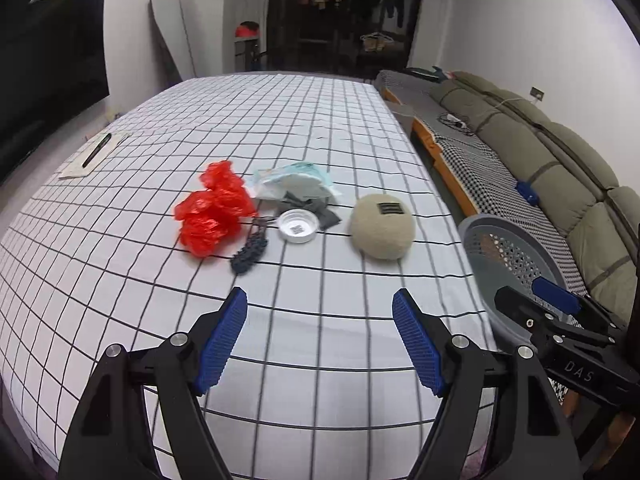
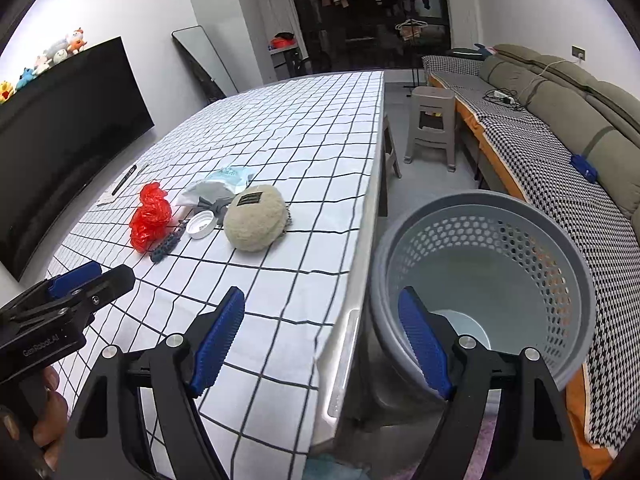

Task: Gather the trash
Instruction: 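Grasp the beige fluffy ball with the right tool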

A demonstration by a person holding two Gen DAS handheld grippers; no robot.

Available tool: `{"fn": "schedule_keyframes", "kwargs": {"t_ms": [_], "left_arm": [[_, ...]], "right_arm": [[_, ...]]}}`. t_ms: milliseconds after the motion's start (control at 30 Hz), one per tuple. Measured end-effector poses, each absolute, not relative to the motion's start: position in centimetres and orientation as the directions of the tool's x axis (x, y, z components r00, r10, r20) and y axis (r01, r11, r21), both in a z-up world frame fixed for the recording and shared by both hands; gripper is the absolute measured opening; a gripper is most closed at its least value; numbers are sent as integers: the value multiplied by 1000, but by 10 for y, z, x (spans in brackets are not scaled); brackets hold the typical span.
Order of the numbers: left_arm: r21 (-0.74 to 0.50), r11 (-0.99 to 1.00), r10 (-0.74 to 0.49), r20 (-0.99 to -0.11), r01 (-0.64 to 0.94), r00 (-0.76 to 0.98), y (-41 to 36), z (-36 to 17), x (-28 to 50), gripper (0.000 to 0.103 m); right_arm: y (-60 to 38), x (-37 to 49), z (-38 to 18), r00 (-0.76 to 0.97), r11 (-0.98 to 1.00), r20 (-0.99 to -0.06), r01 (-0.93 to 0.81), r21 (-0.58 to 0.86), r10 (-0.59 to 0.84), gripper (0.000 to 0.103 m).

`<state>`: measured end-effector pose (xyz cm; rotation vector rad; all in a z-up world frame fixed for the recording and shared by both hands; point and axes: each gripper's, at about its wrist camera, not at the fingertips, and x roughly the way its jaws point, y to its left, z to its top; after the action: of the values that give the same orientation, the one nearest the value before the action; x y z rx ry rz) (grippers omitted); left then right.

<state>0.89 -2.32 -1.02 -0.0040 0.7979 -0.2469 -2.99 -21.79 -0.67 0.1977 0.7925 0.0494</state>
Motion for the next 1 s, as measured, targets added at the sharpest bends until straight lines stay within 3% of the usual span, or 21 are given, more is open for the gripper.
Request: {"fn": "schedule_keyframes", "kwargs": {"t_ms": [1000], "left_arm": [[-106,993,-110,-747,46,655,53,-41,68,74]], "right_arm": [[-152,72,-21,626,993,-772,-49,104,112,76]]}}
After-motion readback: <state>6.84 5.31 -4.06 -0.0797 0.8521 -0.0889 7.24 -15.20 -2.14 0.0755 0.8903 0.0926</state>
